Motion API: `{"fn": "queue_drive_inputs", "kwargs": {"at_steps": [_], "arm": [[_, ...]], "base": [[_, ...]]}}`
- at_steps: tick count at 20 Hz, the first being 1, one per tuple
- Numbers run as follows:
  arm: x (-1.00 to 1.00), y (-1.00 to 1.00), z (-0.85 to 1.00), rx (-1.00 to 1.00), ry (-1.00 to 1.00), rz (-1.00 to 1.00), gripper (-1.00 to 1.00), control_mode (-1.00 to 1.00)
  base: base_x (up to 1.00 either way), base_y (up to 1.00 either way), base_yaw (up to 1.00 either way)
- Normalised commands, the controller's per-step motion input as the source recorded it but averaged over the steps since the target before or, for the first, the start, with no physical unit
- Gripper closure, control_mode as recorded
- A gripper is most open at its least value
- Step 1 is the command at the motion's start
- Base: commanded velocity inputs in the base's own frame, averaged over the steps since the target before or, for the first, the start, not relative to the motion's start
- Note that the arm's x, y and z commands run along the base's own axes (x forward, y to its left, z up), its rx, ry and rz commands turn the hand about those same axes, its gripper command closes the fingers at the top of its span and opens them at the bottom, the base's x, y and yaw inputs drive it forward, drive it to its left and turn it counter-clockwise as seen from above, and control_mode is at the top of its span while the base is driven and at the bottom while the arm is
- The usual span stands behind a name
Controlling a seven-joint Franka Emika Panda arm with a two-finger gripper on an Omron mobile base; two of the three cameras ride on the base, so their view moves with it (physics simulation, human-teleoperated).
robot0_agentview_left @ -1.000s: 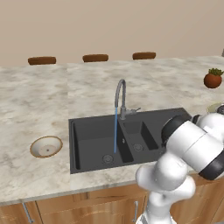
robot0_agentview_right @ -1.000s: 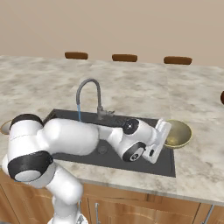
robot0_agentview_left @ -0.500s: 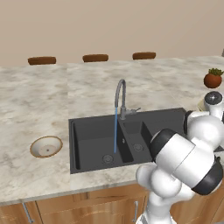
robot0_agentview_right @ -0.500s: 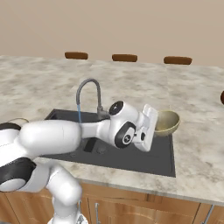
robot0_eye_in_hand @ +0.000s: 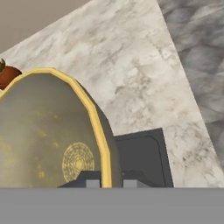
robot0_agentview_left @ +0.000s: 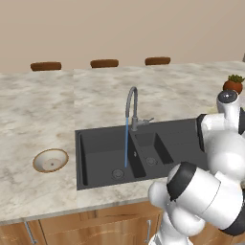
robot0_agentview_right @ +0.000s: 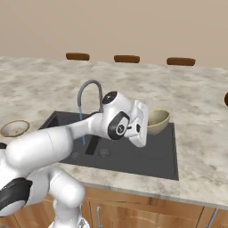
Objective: Rinse each bowl for a few seconds and place them down in the sink or on the counter.
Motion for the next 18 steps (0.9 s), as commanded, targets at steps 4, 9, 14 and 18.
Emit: {"fn": "queue_drive_inputs", "kwargs": {"at_steps": [4, 9, 14, 18], "arm": [[-0.03, 0.28, 0.00, -0.04, 0.03, 0.14, 1.00, -1.00], [-0.05, 0.34, 0.00, -0.04, 0.04, 0.13, 1.00, -1.00], [-0.02, 0.36, 0.00, 0.00, 0.13, 0.09, 1.00, -1.00], [0.00, 0.37, 0.07, 0.00, 0.17, 0.09, 1.00, -1.00]], "base": [[0.00, 0.00, 0.00], [0.00, 0.00, 0.00], [0.00, 0.00, 0.00], [0.00, 0.00, 0.00]]}}
